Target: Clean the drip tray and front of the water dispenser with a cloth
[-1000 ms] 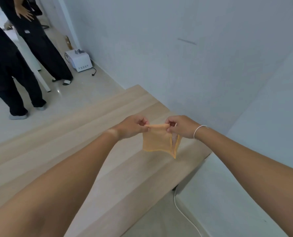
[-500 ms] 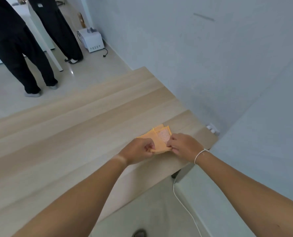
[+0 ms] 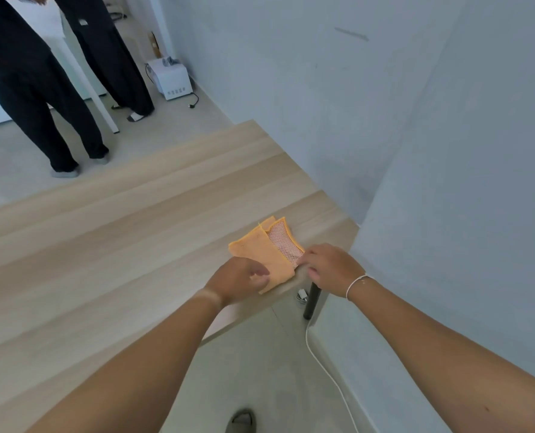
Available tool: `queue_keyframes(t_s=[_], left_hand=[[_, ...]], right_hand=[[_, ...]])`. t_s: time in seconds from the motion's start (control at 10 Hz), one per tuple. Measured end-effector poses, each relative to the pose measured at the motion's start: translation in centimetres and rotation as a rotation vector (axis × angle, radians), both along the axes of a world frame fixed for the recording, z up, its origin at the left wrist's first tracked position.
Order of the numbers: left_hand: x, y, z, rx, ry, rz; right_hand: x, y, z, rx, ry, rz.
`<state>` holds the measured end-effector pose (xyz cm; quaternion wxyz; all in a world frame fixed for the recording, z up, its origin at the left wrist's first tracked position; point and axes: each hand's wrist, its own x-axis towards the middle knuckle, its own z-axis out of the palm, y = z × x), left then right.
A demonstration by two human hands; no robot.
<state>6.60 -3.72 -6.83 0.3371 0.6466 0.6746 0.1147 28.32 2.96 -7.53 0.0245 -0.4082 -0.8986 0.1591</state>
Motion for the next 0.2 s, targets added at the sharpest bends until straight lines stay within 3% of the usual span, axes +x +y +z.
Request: queue_keyframes(t_s=[0.2], left_hand=[[1.4,0.1,2.9,0.095,-0.042,-0.052]], right_hand=[[1.1,-2.0,3.1,0.015,0.043,-0.135]])
